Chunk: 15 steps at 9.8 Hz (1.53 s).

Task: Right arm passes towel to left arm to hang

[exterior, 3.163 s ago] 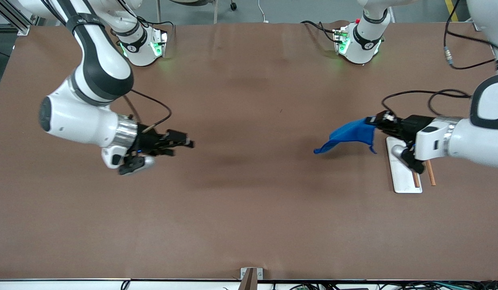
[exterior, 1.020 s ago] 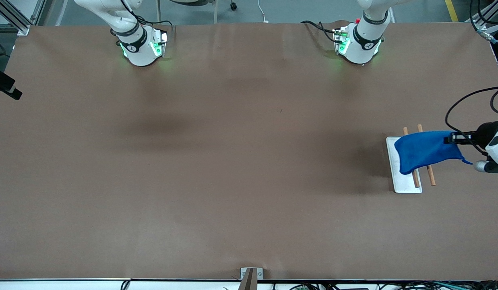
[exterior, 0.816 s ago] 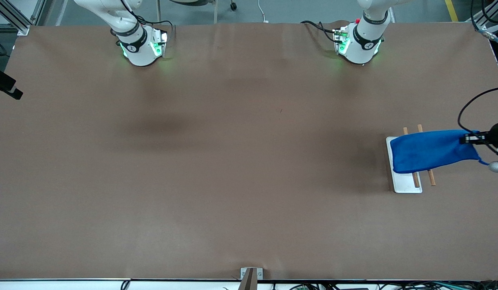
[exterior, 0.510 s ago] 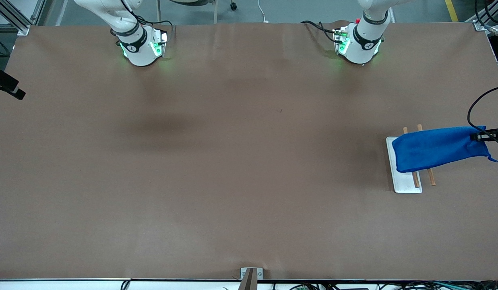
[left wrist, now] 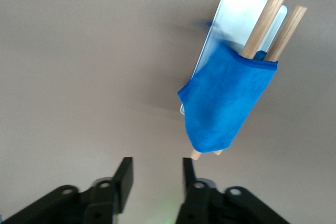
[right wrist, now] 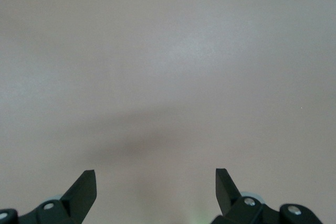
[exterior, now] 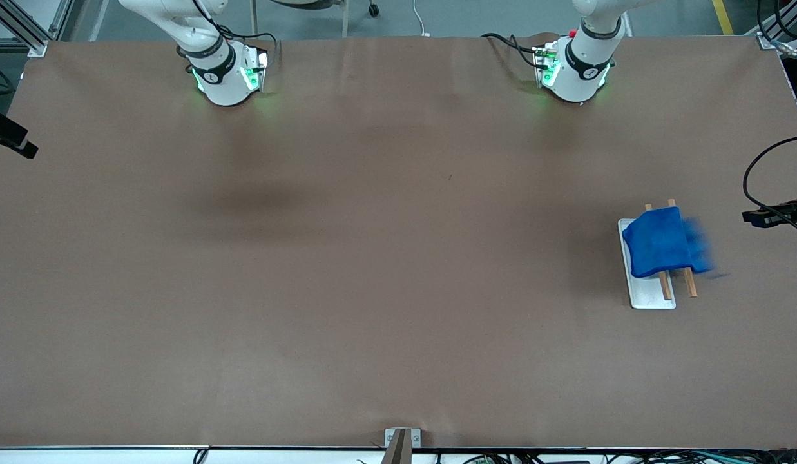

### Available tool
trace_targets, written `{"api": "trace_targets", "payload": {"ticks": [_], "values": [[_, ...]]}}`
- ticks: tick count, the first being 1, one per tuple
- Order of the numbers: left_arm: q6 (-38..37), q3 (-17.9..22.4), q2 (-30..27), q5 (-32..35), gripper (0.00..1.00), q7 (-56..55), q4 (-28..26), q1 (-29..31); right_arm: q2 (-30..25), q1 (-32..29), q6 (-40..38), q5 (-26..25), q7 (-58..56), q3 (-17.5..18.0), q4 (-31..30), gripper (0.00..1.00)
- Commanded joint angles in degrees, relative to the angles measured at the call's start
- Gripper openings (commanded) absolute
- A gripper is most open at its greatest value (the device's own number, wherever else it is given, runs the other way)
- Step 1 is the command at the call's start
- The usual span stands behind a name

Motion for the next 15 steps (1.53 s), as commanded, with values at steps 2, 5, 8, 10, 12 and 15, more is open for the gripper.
{"api": "trace_targets", "payload": {"ticks": [2,5,8,10,12,15], "values": [[1.48,-2.32,-3.16,1.1,1.0,-0.84,-2.8,-0.79,-0.13,-0.35,-0.36,-0.97,-0.15,-0.02,0.02,1.0],[11.55,-7.61,-5.1,2.15,1.0,-0.83,-2.54,-4.71,-0.13,-0.35,-0.36,-0.97,-0.06,-0.02,0.02,1.0],[15.37,-5.86,-6.76,4.07,1.0,-1.35,-1.48,-9.12,-0.13,-0.35,-0.36,-0.97,-0.32,-0.02,0.02,1.0],[14.93,-3.23,-8.78,4.88,1.0,-1.18,0.0,-12.37,-0.13,-0.35,-0.36,-0.97,-0.32,-0.02,0.02,1.0],[10.91,-0.58,-12.02,3.92,1.0,-0.66,0.63,-15.02,-0.13,-0.35,-0.45,-0.97,-0.24,-0.02,0.02,1.0],[5.01,-0.32,-18.35,-1.68,1.0,-0.57,-1.21,-14.76,-0.13,-0.35,-0.36,-0.97,-0.24,-0.02,0.02,1.0]]}}
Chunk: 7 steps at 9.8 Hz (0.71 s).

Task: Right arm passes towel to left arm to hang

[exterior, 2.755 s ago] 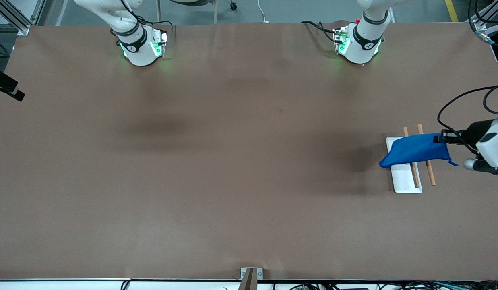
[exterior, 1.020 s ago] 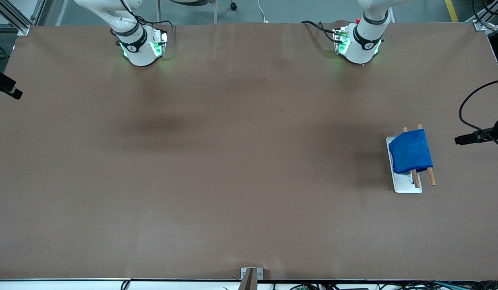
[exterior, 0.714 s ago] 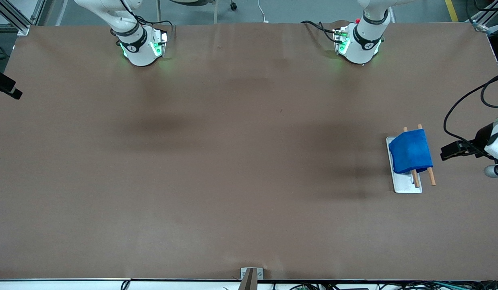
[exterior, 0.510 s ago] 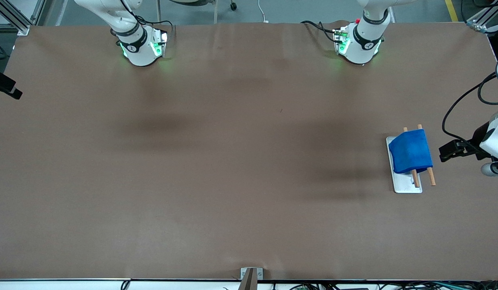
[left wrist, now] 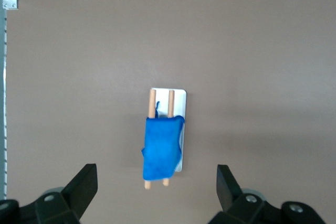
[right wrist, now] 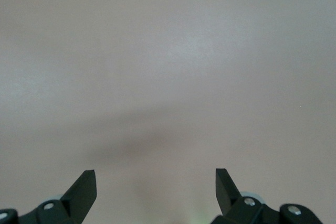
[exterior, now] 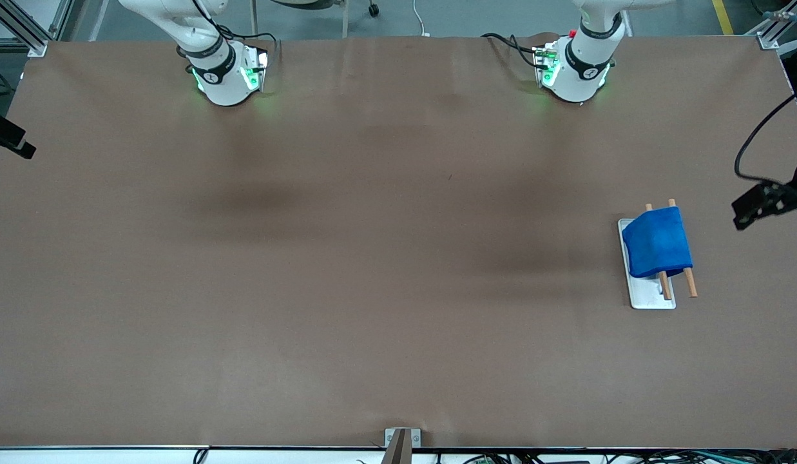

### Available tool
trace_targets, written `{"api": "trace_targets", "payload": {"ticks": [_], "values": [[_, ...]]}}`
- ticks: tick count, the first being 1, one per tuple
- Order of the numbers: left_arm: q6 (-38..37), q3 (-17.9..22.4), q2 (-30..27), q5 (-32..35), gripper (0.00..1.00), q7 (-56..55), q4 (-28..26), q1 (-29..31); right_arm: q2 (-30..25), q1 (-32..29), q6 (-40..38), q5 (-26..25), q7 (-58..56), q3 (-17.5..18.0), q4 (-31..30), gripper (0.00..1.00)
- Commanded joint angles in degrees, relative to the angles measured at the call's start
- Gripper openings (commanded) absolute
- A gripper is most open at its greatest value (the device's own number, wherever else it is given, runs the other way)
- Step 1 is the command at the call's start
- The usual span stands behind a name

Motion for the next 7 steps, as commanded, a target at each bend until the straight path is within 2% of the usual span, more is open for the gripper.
{"api": "trace_targets", "payload": {"ticks": [1,3,7], "values": [[-1.38,1.22,-5.68,-3.44,1.0,0.38,-6.49,-0.72,-0.18,-0.32,-0.29,-0.93,-0.15,0.22,0.02,1.0],[-1.55,1.92,-8.78,-2.83,1.0,0.2,-9.76,-2.82,-0.18,-0.32,-0.38,-0.93,-0.24,0.22,-0.06,1.0],[-2.7,3.33,-7.48,-2.74,1.0,0.02,-9.25,-4.68,-0.18,-0.32,-0.38,-0.93,-0.24,0.22,-0.06,1.0]]}}
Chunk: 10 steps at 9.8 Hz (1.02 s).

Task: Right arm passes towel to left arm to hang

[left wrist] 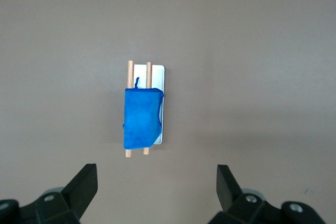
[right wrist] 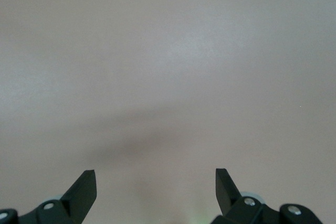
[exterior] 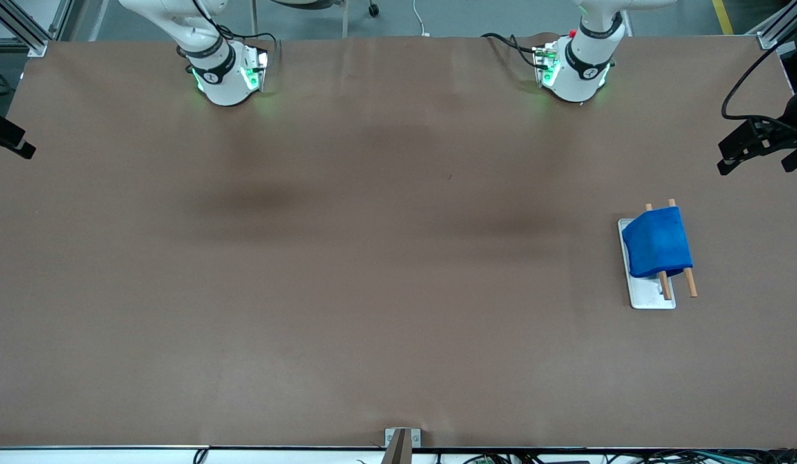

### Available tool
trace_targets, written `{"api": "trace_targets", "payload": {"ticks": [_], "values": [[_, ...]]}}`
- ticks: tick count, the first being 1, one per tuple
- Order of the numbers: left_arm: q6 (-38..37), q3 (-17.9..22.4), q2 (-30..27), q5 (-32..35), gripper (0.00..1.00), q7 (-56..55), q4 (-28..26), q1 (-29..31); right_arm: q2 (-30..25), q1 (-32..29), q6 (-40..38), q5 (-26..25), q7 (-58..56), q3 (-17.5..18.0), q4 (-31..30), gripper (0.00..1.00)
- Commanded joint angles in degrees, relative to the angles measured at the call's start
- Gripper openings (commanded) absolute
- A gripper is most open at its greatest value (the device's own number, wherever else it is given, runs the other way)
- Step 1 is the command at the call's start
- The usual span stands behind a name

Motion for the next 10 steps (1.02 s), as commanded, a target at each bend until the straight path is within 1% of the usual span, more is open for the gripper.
{"api": "trace_targets", "payload": {"ticks": [1,5,8,10], "values": [[-0.34,0.98,1.7,-0.02,1.0,0.22,-1.09,-0.77,-0.18,-0.31,-0.37,-0.93,-0.24,0.23,-0.06,1.0],[-0.34,0.89,2.07,-0.28,1.0,-0.56,-1.35,-0.5,-0.18,-0.48,-0.37,-0.93,-0.32,0.23,-0.06,1.0],[0.27,0.89,2.07,-2.74,1.0,-0.92,-1.61,-0.24,-0.18,-0.66,-0.72,-0.93,-0.33,0.23,-0.06,1.0],[0.27,0.89,2.07,-2.74,1.0,-0.92,-1.61,-0.24,-0.18,-0.66,-0.72,-0.93,-0.33,0.23,-0.06,1.0]]}}
